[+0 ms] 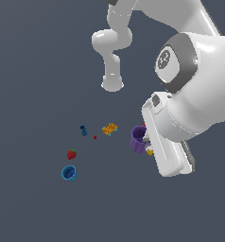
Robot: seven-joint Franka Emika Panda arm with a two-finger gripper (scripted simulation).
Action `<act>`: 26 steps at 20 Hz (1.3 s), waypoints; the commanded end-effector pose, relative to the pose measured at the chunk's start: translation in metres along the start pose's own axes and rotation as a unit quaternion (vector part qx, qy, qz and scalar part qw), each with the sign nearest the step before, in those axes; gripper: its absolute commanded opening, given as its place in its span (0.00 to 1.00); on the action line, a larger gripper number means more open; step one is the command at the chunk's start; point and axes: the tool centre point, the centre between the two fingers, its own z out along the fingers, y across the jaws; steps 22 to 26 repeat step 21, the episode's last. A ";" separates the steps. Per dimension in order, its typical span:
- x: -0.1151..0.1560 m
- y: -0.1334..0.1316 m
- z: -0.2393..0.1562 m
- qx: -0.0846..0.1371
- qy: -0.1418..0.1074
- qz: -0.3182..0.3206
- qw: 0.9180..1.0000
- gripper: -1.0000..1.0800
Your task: Pick up a designated object from a clutter of objects.
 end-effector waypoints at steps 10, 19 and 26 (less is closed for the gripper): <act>0.081 0.044 -0.086 0.000 0.000 0.000 1.000 0.00; 0.107 0.056 -0.115 0.000 0.000 0.000 1.000 0.00; 0.108 0.055 -0.116 0.000 0.000 0.000 1.000 0.00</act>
